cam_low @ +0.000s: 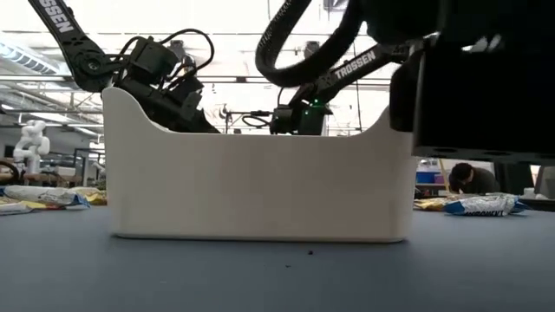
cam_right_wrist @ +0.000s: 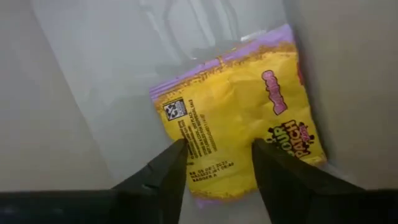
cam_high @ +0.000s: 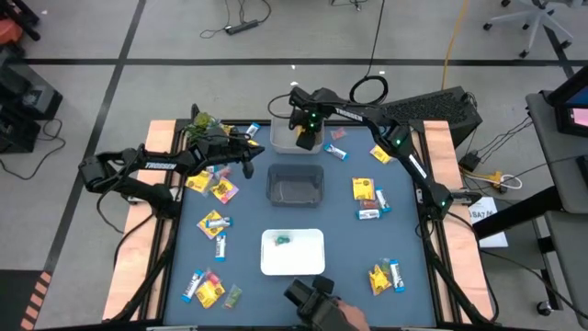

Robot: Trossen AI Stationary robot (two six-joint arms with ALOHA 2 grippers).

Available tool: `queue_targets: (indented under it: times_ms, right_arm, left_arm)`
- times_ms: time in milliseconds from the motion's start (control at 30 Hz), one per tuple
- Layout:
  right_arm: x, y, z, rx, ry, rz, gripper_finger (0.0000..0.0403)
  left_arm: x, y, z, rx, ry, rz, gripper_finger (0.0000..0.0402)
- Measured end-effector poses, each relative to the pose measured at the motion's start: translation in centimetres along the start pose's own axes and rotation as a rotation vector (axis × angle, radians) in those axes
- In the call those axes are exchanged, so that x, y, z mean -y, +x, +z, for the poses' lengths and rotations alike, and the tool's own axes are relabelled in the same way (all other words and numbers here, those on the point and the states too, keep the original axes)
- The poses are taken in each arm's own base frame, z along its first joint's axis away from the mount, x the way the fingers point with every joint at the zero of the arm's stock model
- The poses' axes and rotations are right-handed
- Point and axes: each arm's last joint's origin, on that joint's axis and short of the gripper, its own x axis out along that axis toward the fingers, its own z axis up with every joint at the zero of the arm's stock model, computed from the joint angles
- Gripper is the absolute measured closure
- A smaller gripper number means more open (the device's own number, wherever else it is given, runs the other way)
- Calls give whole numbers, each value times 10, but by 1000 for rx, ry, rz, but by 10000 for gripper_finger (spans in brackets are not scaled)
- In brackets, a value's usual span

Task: Sort candy
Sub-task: Put the yellow candy into the black bin

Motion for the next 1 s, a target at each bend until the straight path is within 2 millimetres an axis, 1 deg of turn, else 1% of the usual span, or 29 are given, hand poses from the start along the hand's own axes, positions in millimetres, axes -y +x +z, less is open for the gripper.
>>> queue_targets:
  times_ms: [100, 233, 300, 467, 600, 700, 800, 900, 1000]
  right_arm:
    - [0, 3, -1, -17, -13, 8, 288]
    - [0, 5, -1, -21, -29, -2, 372]
    - [0, 2, 0, -14, -40, -36, 393]
    - [1, -12, 1, 6, -40, -72, 398]
    - [-4, -40, 4, 68, -48, -88, 401]
    - [-12, -59, 5, 109, -61, -96, 402]
    - [-28, -83, 7, 157, -75, -98, 402]
    - [-50, -108, 7, 199, -108, -92, 402]
    - [-77, -120, 7, 214, -154, -73, 402]
  left_arm:
    - [0, 0, 0, 0, 0, 0, 393]
    - [0, 0, 0, 0, 0, 0, 393]
    - [0, 0, 0, 0, 0, 0, 393]
    - [0, 0, 0, 0, 0, 0, 393]
    - [0, 0, 0, 0, 0, 0, 393]
    - [0, 0, 0, 1, 0, 0, 393]
    - [0, 0, 0, 1, 0, 0, 393]
    - [0, 0, 0, 1, 0, 0, 393]
    - [0, 0, 0, 2, 0, 0, 393]
